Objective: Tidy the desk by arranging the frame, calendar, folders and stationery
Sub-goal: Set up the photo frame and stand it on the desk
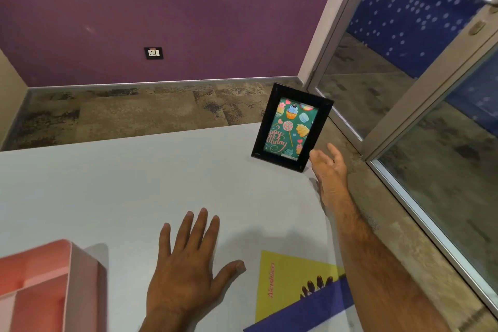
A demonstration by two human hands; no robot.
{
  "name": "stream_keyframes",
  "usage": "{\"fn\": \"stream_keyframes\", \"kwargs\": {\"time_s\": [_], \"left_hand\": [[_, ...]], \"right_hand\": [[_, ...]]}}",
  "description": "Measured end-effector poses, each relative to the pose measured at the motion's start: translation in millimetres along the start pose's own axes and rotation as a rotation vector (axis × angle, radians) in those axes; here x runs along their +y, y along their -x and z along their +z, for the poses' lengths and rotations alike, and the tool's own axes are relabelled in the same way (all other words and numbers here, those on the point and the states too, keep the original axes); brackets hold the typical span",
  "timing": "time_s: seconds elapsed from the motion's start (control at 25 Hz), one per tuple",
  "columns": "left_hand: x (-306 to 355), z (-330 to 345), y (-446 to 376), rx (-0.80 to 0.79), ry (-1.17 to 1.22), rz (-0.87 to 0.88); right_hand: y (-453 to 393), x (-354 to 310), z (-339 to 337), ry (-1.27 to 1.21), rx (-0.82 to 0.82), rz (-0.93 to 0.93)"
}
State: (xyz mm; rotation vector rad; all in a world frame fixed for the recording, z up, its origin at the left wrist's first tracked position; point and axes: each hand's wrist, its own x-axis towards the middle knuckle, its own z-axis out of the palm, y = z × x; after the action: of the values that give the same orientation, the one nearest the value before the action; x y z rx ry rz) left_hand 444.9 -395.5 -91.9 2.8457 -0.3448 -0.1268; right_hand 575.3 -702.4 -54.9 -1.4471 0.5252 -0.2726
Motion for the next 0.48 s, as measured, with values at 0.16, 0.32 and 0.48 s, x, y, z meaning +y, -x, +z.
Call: {"fn": "stream_keyframes", "kwargs": {"time_s": [0.16,0.32,0.48], "left_hand": [[-5.2,-9.2,-3.3,-0.115,0.113,0.002],[2.5,-19.5,7.0,-0.255,0.357,-0.128],[27.9,-19.3,52.2,-0.191,0.55,-0.192]], "right_hand": [[42.5,-6.9,-33.8,-0.043,0.071,-0.004],[89.3,-11.4,-70.5,0.048,0.164,0.025],[145.4,-6.6,-110.0,0.341,0.235,0.075]]}}
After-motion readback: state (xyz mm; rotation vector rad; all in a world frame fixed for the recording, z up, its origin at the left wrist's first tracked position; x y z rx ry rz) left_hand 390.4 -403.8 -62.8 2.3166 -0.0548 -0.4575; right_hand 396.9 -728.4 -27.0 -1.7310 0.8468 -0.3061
